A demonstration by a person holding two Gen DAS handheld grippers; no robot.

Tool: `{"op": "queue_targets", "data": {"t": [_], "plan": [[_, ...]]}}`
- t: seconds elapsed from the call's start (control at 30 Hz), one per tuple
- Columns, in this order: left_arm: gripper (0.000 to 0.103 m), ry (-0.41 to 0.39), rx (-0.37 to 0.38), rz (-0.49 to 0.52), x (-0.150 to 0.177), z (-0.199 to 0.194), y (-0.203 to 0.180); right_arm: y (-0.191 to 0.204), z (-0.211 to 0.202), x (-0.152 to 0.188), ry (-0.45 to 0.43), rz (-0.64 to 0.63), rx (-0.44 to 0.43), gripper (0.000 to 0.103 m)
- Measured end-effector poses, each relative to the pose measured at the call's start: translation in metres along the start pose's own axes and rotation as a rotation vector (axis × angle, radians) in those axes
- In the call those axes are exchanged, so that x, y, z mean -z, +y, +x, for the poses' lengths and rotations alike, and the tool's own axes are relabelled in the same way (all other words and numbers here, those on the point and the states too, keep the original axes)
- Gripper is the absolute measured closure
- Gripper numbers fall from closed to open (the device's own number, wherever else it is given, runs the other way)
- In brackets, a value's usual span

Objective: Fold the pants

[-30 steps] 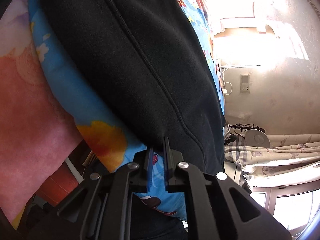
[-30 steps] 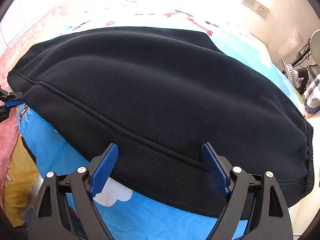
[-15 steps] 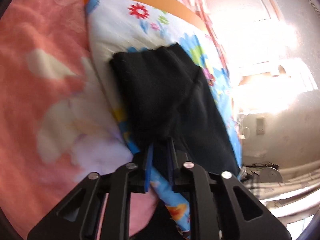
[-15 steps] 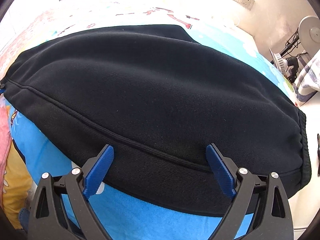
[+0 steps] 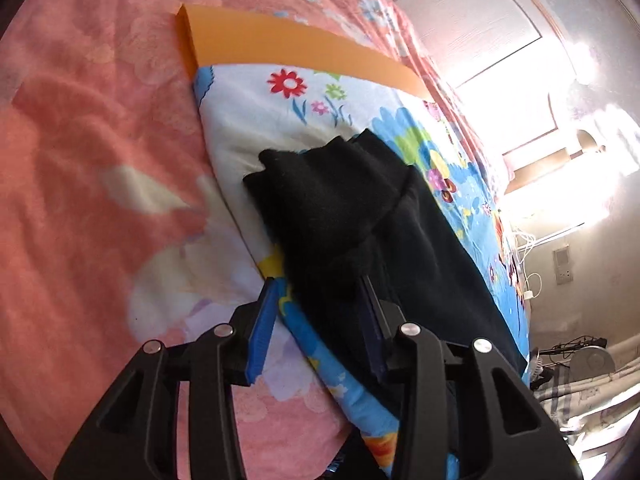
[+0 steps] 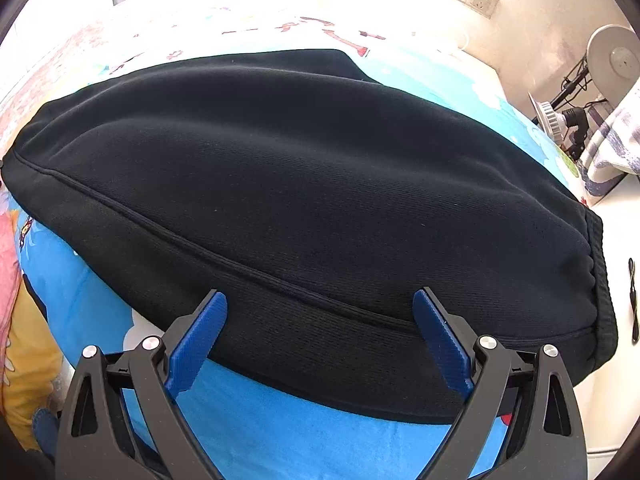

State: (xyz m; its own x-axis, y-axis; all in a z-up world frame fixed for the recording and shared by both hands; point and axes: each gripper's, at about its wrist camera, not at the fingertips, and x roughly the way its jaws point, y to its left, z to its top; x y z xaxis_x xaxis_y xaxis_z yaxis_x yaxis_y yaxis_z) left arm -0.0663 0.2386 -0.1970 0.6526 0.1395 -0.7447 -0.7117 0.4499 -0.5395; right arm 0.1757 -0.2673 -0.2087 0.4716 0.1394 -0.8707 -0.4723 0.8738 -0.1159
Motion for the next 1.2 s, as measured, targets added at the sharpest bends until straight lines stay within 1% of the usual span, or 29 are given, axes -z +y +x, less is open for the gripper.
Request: {"op": "queue_targets", "data": {"t": [0.07,0.1,0.13,0.2,0.27,0.3,0.33,0.37,0.4,0.43,0.5,0.53,0.57,0.6,0.63,0.67,0.7,0.73,0.83,0.87,0.9,0.93,0.97,1.0,1.03,1.07,1.13,1.17,1.2], "plan": [[0.045,-0.151,0.006,0.188,0.01,-0.022,-0.035,-0.01,-0.005,-0.001,-0.029,0.043,0.007,0.013],[0.03,-0.212,0.003,0.286,0.019,-0.027,-0.054,-0.016,-0.008,-0.002,-0.049,0.069,0.007,0.013],[0.022,-0.234,0.019,0.367,0.025,-0.024,-0.075,-0.022,-0.011,-0.003,-0.069,0.101,0.017,0.013],[0.02,-0.163,0.078,0.482,0.038,-0.003,-0.103,-0.038,-0.012,-0.004,-0.09,0.162,0.052,0.013],[0.02,-0.111,0.074,0.578,0.053,0.025,-0.122,-0.055,-0.009,-0.001,-0.094,0.213,0.083,0.012],[0.02,-0.085,0.054,0.642,0.06,0.037,-0.127,-0.064,-0.007,0.001,-0.09,0.238,0.105,0.012],[0.021,-0.049,0.013,0.68,0.066,0.051,-0.128,-0.073,-0.004,0.004,-0.081,0.261,0.123,0.012],[0.022,-0.015,-0.051,0.692,0.069,0.064,-0.122,-0.082,-0.002,0.007,-0.068,0.285,0.137,0.012],[0.026,-0.015,-0.119,0.705,0.07,0.07,-0.116,-0.09,0.0,0.011,-0.058,0.31,0.146,0.012],[0.025,-0.039,-0.144,0.715,0.07,0.067,-0.111,-0.098,0.002,0.016,-0.054,0.335,0.143,0.012],[0.025,-0.055,-0.194,0.661,0.061,0.06,-0.1,-0.109,0.0,0.023,-0.068,0.374,0.128,0.012],[0.028,-0.081,-0.258,0.647,0.057,0.054,-0.096,-0.111,0.0,0.025,-0.072,0.377,0.131,0.012],[0.029,-0.1,-0.302,0.649,0.056,0.047,-0.097,-0.11,0.0,0.026,-0.075,0.37,0.134,0.011],[0.034,-0.103,-0.284,0.642,0.055,0.042,-0.102,-0.107,0.0,0.026,-0.077,0.36,0.145,0.011],[0.047,-0.089,-0.196,0.627,0.054,0.035,-0.111,-0.107,0.0,0.026,-0.077,0.353,0.153,0.011],[0.054,-0.065,-0.085,0.625,0.056,0.03,-0.125,-0.107,-0.002,0.028,-0.076,0.351,0.153,0.011],[0.059,-0.054,-0.007,0.647,0.062,0.028,-0.144,-0.108,-0.005,0.031,-0.07,0.352,0.144,0.011],[0.061,-0.049,0.042,0.693,0.07,0.028,-0.168,-0.111,-0.007,0.029,-0.063,0.35,0.126,0.011],[0.064,0.037,0.245,0.858,0.11,0.046,-0.254,-0.128,-0.025,0.026,-0.131,0.401,0.112,0.011],[0.064,0.062,0.304,0.915,0.127,0.053,-0.283,-0.133,-0.028,0.025,-0.137,0.408,0.127,0.011],[0.067,0.087,0.356,0.982,0.148,0.061,-0.314,-0.137,-0.028,0.025,-0.133,0.404,0.159,0.011],[0.075,0.125,0.409,1.04,0.169,0.071,-0.342,-0.14,-0.024,0.027,-0.114,0.392,0.202,0.011],[0.078,0.168,0.454,1.086,0.187,0.083,-0.368,-0.143,-0.019,0.031,-0.082,0.381,0.238,0.011],[0.084,0.203,0.481,1.135,0.209,0.095,-0.391,-0.146,-0.013,0.037,-0.051,0.38,0.255,0.011],[0.089,0.242,0.496,1.185,0.228,0.11,-0.411,-0.151,-0.01,0.046,-0.045,0.395,0.231,0.011],[0.09,0.281,0.496,1.225,0.245,0.126,-0.427,-0.154,-0.012,0.053,-0.067,0.405,0.199,0.011],[0.091,0.343,0.427,1.271,0.266,0.166,-0.448,-0.151,-0.016,0.06,-0.071,0.364,0.205,0.011],[0.093,0.345,0.37,1.281,0.268,0.187,-0.454,-0.148,-0.016,0.062,-0.073,0.352,0.214,0.011],[0.101,0.347,0.366,1.26,0.261,0.201,-0.459,-0.147,-0.016,0.064,-0.076,0.353,0.218,0.011]]}}
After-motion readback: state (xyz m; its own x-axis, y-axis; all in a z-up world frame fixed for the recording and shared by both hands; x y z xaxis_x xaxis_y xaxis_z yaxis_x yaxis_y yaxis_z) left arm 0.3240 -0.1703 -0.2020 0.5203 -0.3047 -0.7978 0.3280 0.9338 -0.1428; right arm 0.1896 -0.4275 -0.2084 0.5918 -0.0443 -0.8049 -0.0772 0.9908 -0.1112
